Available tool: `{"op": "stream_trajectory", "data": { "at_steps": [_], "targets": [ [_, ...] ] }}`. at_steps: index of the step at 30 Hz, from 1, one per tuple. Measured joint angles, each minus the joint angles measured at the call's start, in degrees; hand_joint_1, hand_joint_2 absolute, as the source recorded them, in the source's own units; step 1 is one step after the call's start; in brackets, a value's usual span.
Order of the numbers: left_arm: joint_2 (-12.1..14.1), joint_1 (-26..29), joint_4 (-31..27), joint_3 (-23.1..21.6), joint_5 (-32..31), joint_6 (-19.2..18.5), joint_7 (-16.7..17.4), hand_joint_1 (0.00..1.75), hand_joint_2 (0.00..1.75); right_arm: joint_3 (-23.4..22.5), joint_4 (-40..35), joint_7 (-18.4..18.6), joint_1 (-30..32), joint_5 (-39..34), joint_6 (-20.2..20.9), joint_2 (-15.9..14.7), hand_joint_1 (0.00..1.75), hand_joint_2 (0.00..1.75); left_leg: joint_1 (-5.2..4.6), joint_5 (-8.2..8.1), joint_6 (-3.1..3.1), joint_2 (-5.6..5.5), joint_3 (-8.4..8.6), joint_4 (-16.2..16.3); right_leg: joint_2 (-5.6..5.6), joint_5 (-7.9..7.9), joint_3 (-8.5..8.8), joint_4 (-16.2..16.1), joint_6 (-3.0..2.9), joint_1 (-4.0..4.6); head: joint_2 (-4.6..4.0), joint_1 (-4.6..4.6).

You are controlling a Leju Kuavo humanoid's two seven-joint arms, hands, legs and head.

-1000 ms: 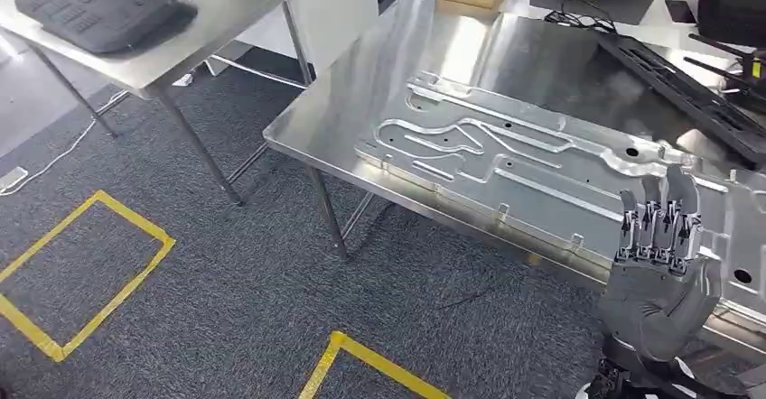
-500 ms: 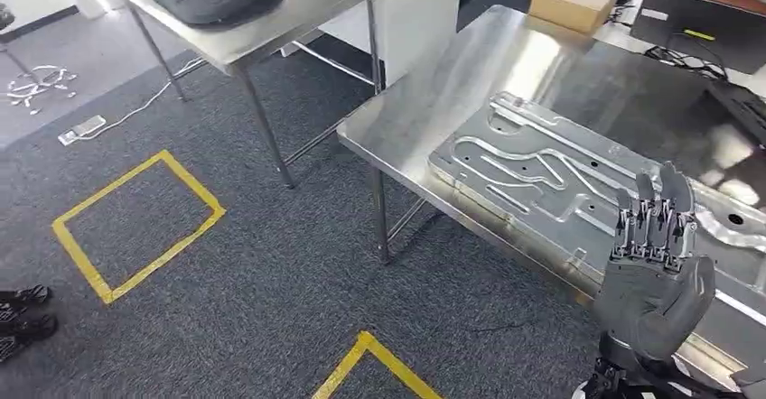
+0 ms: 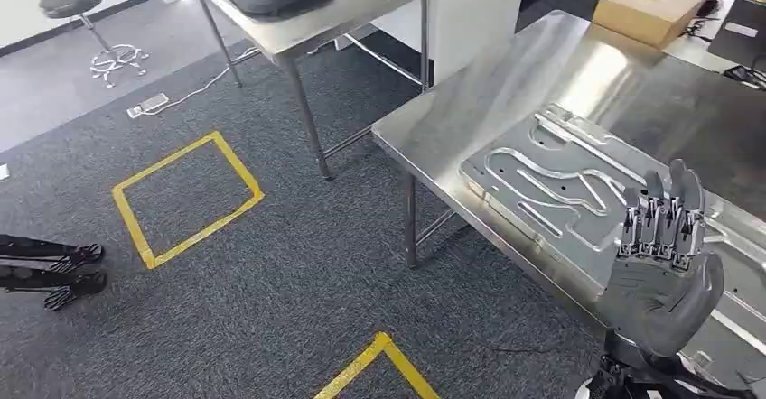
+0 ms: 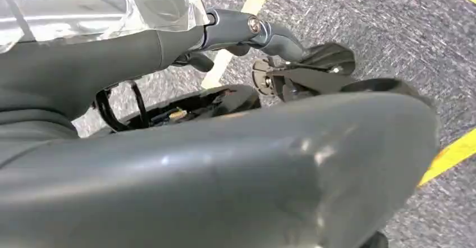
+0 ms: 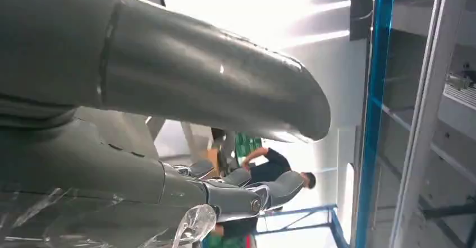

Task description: Take the parts from the cabinet and place them on the table.

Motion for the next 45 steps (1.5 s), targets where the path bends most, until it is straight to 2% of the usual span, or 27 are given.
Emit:
{"op": "stream_trajectory", "data": {
  "at_steps": [2, 3, 4, 5, 8, 9, 10, 11, 14, 15, 17, 18, 19, 20, 24, 26, 28, 30, 31, 33, 34, 35, 39, 40, 42, 44, 45],
  "targets": [
    [-0.02, 0.10, 0.00, 0.00, 0.02, 0.11, -0.17, 0.00, 0.00, -0.15, -0.18, 0.09, -0.30, -0.11, -0.48, 0.00, 0.00, 0.00, -0.27, 4.90, 0.81, 0.44, 3.61, -8.06, -1.42, -0.43, 0.65, -0.10, 0.08, 0.12, -0.02, 0.02],
    [0.00, 0.09, 0.00, 0.00, 0.02, 0.18, -0.30, 0.00, 0.00, -0.44, -0.44, 0.09, -0.45, -0.17, -0.68, -0.02, 0.00, 0.00, -0.66, 7.49, 1.55, 1.69, 6.63, -14.16, -2.17, -0.58, 1.19, -0.38, 0.13, 0.16, 0.00, 0.00],
    [0.00, 0.07, 0.00, 0.00, 0.04, 0.22, -0.35, 0.00, 0.00, -0.72, -0.63, 0.09, -0.46, -0.20, -0.85, -0.02, 0.00, 0.00, -1.59, 8.71, 2.56, 5.48, 8.99, -18.60, -2.61, -0.63, 1.81, -0.90, 0.17, 0.23, 0.00, 0.02],
    [0.00, -0.20, 0.00, 0.00, 0.09, 0.28, -0.35, 0.00, 0.00, -1.03, -0.81, 0.15, -0.44, -0.33, -1.03, -0.02, 0.00, 0.00, -2.10, 8.08, 2.42, 5.96, 9.50, -19.86, -3.30, -0.89, 2.16, -1.27, 0.62, 0.52, 0.00, -0.02],
    [0.00, -0.16, 0.00, 0.00, 0.26, 0.37, -0.44, 0.00, 0.00, -1.51, -1.07, 0.59, -0.61, -0.72, -1.29, -0.13, 0.00, 0.00, -2.24, 7.85, 2.49, 3.84, 9.32, -20.59, -5.49, -1.07, 3.42, -2.76, 1.34, 0.60, -0.02, 0.00],
    [0.00, -0.04, 0.00, -0.02, 0.37, 0.41, -0.44, 0.00, 0.00, -1.62, -1.18, 0.72, -0.51, -0.87, -1.38, -0.13, 0.00, 0.00, -1.63, 8.61, 2.76, 2.91, 10.99, -22.08, -5.08, -1.31, 4.03, -3.01, 1.79, 0.77, 0.00, 0.02],
    [-0.15, 0.27, 0.00, -0.02, 0.37, 0.41, -0.59, 0.00, 0.00, -1.81, -1.25, 0.79, -0.37, -1.05, -1.44, -0.24, 0.00, 0.00, -1.53, 8.87, 2.60, 2.24, 11.80, -22.91, -1.58, -2.03, 3.98, -1.71, 1.71, 0.60, -0.02, 0.15],
    [-0.13, 0.15, 0.00, -0.02, 0.35, 0.41, -0.55, 0.00, 0.00, -1.90, -1.31, 0.74, -0.49, -1.07, -1.44, -0.31, 0.00, 0.00, -1.47, 9.00, 3.38, 1.78, 12.06, -23.02, 0.64, -3.97, 2.33, 1.58, 1.36, 0.78, 0.00, 0.11],
    [-0.26, -0.41, 0.00, -0.09, 0.35, 0.33, -0.28, 0.00, 0.00, -2.38, -1.44, 0.87, 0.09, -1.22, -1.59, -0.57, 0.00, 0.00, -1.68, 8.57, 3.82, -0.92, 12.44, -22.98, 2.28, -8.49, -5.49, 14.64, 1.16, 1.14, 0.00, 0.11],
    [-0.33, -0.36, 0.00, -0.13, 0.35, 0.33, -0.20, 0.00, 0.00, -2.40, -1.44, 0.81, 0.11, -1.20, -1.59, -0.61, 0.00, 0.00, -1.72, 8.45, 3.75, -1.96, 12.65, -22.95, 2.31, -7.52, -6.72, 15.34, 1.21, 1.15, 0.00, 0.11],
    [-0.39, -0.10, 0.00, -0.33, 0.35, 0.33, -0.11, 0.00, 0.00, -2.53, -1.46, 0.85, 0.03, -1.18, -1.59, -0.68, 0.00, 0.00, -1.66, 7.99, 3.46, -3.93, 13.27, -22.76, 2.54, -1.75, -4.79, 8.35, 1.29, 1.05, 0.00, 0.11],
    [-0.41, -0.03, 0.00, -0.39, 0.33, 0.33, -0.11, 0.00, 0.00, -2.64, -1.51, 0.90, -0.04, -1.14, -1.59, -0.76, 0.00, 0.00, -1.57, 7.62, 3.21, -4.76, 13.55, -22.42, 3.27, 1.43, -2.62, 2.91, 1.37, 0.90, 0.00, 0.13],
    [-0.42, -0.01, 0.00, -0.44, 0.24, 0.33, -0.11, 0.00, 0.00, -2.73, -1.60, 1.05, -0.11, -1.03, -1.57, -0.90, 0.00, 0.00, -1.51, 7.16, 2.84, -5.47, 13.35, -21.86, 5.68, 3.40, -1.05, -1.53, 1.53, 0.55, 0.00, 0.13],
    [-0.39, -0.13, 0.00, -0.52, 0.20, 0.35, -0.13, 0.00, 0.00, -2.78, -1.60, 1.20, -0.33, -0.89, -1.57, -1.07, 0.00, 0.00, -1.85, 6.59, 2.35, -6.11, 12.91, -20.99, 6.82, 2.68, -0.96, -1.86, 1.26, 0.75, 0.00, 0.18],
    [-0.35, 0.12, 0.00, -0.94, 0.20, 0.33, -0.20, 0.00, 0.00, -2.84, -2.05, 1.68, -0.70, -0.63, -1.51, -1.14, 0.00, 0.00, -1.38, 6.23, 1.98, -7.74, 12.23, -20.59, 4.02, 2.57, -0.91, -1.91, -0.28, 0.56, 0.00, 0.09],
    [-0.35, 0.24, 0.00, -1.03, 0.17, 0.33, -0.42, 0.00, 0.00, -2.84, -2.21, 1.73, -0.85, -0.63, -1.44, -1.25, 0.00, 0.00, -1.60, 4.15, 0.99, -2.26, 10.42, -16.47, 3.05, 2.28, -0.28, -1.99, -0.74, 0.80, 0.00, -0.07],
    [-0.35, -0.08, 0.00, -1.11, 0.20, 0.35, -0.85, 0.00, 0.00, -2.84, -2.40, 1.73, -0.89, -0.61, -1.40, -1.29, 0.00, 0.00, -0.56, 0.82, 0.03, -0.67, 5.31, -7.22, 1.92, 1.89, 0.07, -1.98, -1.12, 0.98, 0.00, -0.05],
    [-0.37, -0.20, 0.00, -1.20, 0.17, 0.35, -1.18, 0.00, 0.00, -2.84, -2.40, 1.73, -0.92, -0.61, -1.40, -1.44, 0.00, 0.00, -0.10, -0.08, -0.32, -0.36, 1.41, -1.52, 0.55, 1.35, 0.51, -1.97, -1.04, 0.96, 0.00, -0.07],
    [-0.37, -0.16, 0.00, -1.25, 0.18, 0.35, -1.20, 0.00, 0.00, -2.84, -2.40, 1.73, -0.91, -0.61, -1.40, -1.44, 0.00, 0.00, 0.06, 1.29, -0.32, -0.33, 1.63, -2.76, -0.10, 1.06, 0.85, -1.98, -0.95, 0.96, 0.00, -0.07],
    [-0.37, -0.13, 0.00, -1.27, 0.20, 0.35, -1.20, 0.00, 0.00, -2.84, -2.40, 1.73, -1.09, -0.61, -1.40, -1.44, 0.00, 0.00, -0.14, 6.10, 0.30, 0.41, 5.78, -11.92, -1.32, 0.51, 1.74, -2.02, -0.64, 0.98, 0.00, -0.07],
    [-0.37, -0.14, 0.00, -1.27, 0.20, 0.35, -1.20, 0.00, 0.00, -2.84, -2.40, 1.73, -1.25, -0.61, -1.38, -1.44, 0.00, 0.00, -0.69, 8.72, 1.01, 2.69, 8.91, -18.12, -1.86, 0.23, 2.24, -2.15, -0.48, 0.98, -0.02, -0.07],
    [-0.37, -0.25, 0.00, -1.27, 0.20, 0.35, -1.20, 0.00, 0.00, -2.84, -2.40, 1.73, -1.28, -0.61, -1.38, -1.46, 0.00, 0.00, -1.50, 8.43, 1.51, 5.14, 9.99, -20.57, -2.34, 0.03, 2.67, -2.34, -0.25, 1.06, 0.00, -0.07],
    [-0.37, -0.33, 0.00, -1.27, 0.22, 0.35, -0.96, 0.00, 0.00, -2.84, -2.40, 1.73, -1.31, -0.61, -1.29, -1.44, 0.00, 0.00, -2.09, 8.19, 1.97, 2.98, 9.80, -21.47, -4.37, -0.38, 3.53, -3.71, 1.02, 0.88, 0.00, -0.04],
    [-0.39, -0.24, 0.00, -1.27, 0.26, 0.35, -0.70, 0.00, 0.00, -2.86, -2.40, 1.73, -1.34, -0.61, -1.22, -1.49, 0.00, 0.00, -1.08, 9.05, 2.30, 2.27, 11.28, -22.94, -4.20, -0.79, 3.94, -3.59, 1.37, 0.93, 0.00, -0.07],
    [-0.28, -0.07, 0.02, -1.25, 0.48, 0.52, -0.24, 0.00, 0.00, -2.86, -2.40, 1.66, -1.35, -0.59, -0.98, -1.55, 0.00, 0.00, -1.27, 9.08, 2.71, 1.34, 12.33, -23.53, 0.68, -3.49, 1.84, 1.93, 0.97, 0.99, 0.00, 0.11],
    [-0.33, -0.35, 0.02, -1.25, 0.59, 0.48, -0.20, 0.00, 0.00, -2.86, -2.38, 1.77, -1.01, -0.72, -0.63, -1.64, 0.00, 0.00, -1.30, 8.72, 3.14, -0.11, 12.71, -23.52, 2.07, -7.40, -3.91, 12.06, 0.95, 1.15, 0.00, 0.18],
    [-0.39, -0.44, 0.02, -1.27, 0.83, 0.46, -0.22, 0.00, 0.00, -2.86, -2.38, 1.70, -0.93, -0.72, -0.55, -1.64, 0.00, 0.00, -1.34, 8.59, 3.22, -1.04, 12.83, -23.48, 2.17, -7.71, -6.24, 15.13, 1.04, 1.19, 0.00, 0.15]
  ]
}}
